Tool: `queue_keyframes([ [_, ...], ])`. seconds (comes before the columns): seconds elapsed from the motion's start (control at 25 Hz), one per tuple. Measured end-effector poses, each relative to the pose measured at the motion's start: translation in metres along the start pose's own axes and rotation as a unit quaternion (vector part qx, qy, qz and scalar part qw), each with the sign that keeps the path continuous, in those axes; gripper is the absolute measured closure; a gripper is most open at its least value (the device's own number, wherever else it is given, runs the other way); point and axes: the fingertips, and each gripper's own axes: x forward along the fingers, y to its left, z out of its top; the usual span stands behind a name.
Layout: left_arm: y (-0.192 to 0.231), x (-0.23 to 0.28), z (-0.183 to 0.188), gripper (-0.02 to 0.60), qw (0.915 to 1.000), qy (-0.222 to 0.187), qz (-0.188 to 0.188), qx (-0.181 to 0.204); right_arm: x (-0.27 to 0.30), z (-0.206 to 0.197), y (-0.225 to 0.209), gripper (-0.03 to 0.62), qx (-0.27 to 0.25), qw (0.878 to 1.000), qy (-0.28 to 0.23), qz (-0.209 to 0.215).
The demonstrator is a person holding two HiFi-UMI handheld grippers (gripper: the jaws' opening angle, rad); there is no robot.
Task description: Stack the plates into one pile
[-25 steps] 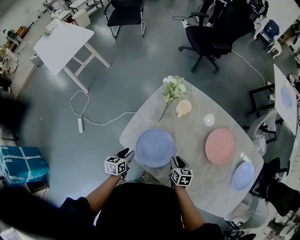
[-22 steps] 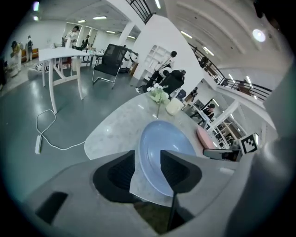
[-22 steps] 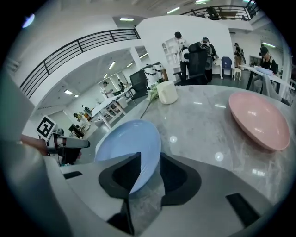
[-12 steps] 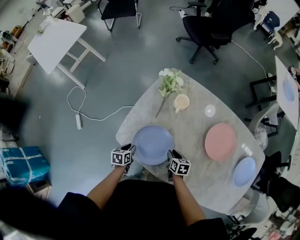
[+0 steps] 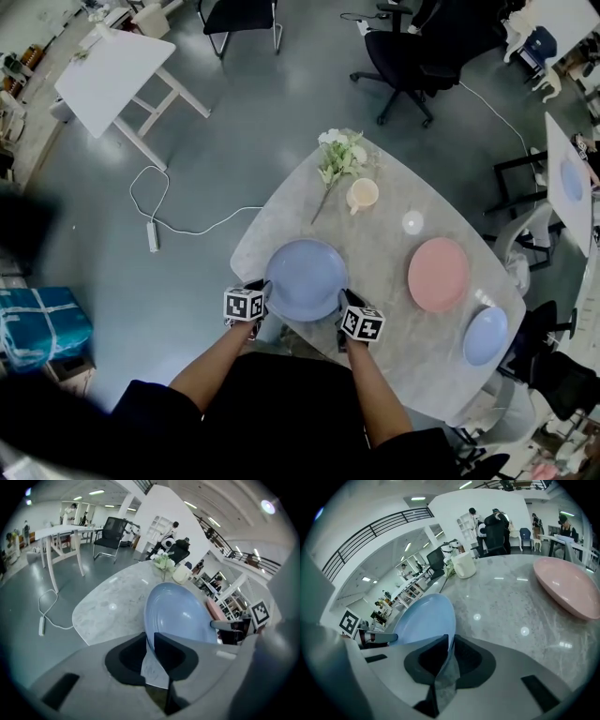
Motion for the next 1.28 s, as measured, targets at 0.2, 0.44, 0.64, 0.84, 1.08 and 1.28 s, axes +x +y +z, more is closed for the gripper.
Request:
queue_keyframes([
  [0.2, -0.012, -0.030, -0.007, 0.514, 0.9984, -0.031, -0.003, 0.047, -0.028, -0.004, 0.016, 0.551, -0.017, 0.999, -0.037, -0.009],
  [0.44, -0.024, -0.092, -0.037, 0.517, 0.9959, -0.074, -0.009, 0.052, -0.080, -0.036, 0.052, 0.554, -0.028, 0.996, -0.088, -0.020],
  [0.64, -0.036, -0.168, -0.076, 0.528, 0.9909, -0.125, -0.051, 0.005, -0.133, -0.084, 0.090, 0.557, -0.007, 0.991, -0.134, -0.026],
  [0.84, -0.056, -0.238, -0.131, 0.533, 0.9848, -0.147, -0.092, -0.005, -0.203, -0.151, 0.124, 0.562, 0.026, 0.984, -0.171, -0.046],
  [1.08, -0.085, -0.273, -0.207, 0.534, 0.9829, -0.134, -0.126, 0.003, -0.276, -0.219, 0.136, 0.562, 0.010, 0.982, -0.176, -0.070],
  [1.28, -0.118, -0.269, -0.244, 0.532, 0.9815, -0.127, -0.140, 0.030, -0.313, -0.251, 0.114, 0.562, 0.017, 0.976, -0.196, -0.094],
])
